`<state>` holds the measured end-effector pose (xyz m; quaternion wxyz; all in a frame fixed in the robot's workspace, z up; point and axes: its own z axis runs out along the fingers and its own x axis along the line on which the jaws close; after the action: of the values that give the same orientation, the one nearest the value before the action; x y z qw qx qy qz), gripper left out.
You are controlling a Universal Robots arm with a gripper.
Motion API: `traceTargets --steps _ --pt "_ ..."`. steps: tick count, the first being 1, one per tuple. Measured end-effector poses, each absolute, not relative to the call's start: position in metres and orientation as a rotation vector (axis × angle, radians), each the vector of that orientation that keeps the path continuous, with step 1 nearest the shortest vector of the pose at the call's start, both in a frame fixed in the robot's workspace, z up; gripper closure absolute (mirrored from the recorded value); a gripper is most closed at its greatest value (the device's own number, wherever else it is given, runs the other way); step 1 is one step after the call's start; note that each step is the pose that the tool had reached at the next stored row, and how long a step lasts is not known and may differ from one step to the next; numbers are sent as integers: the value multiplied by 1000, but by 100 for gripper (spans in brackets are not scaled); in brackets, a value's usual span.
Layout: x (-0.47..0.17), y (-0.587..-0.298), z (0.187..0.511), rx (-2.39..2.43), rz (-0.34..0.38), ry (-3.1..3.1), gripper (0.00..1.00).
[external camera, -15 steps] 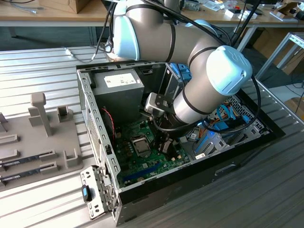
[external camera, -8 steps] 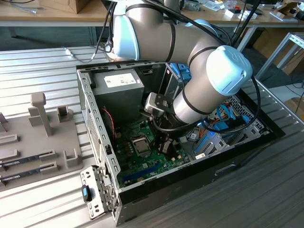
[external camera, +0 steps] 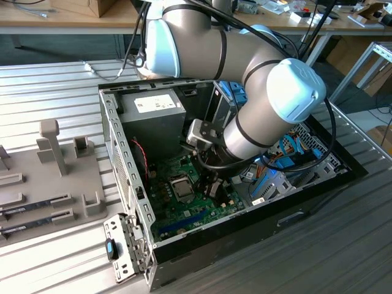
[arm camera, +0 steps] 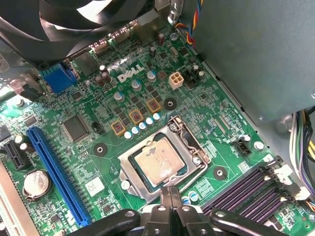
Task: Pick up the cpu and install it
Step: 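Install the first cpu locking lever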
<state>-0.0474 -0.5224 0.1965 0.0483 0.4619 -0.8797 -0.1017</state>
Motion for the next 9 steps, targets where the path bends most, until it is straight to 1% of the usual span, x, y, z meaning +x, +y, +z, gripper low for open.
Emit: traceTargets --steps 9 --pt "-46 -522 196 1408 -310 -2682 89"
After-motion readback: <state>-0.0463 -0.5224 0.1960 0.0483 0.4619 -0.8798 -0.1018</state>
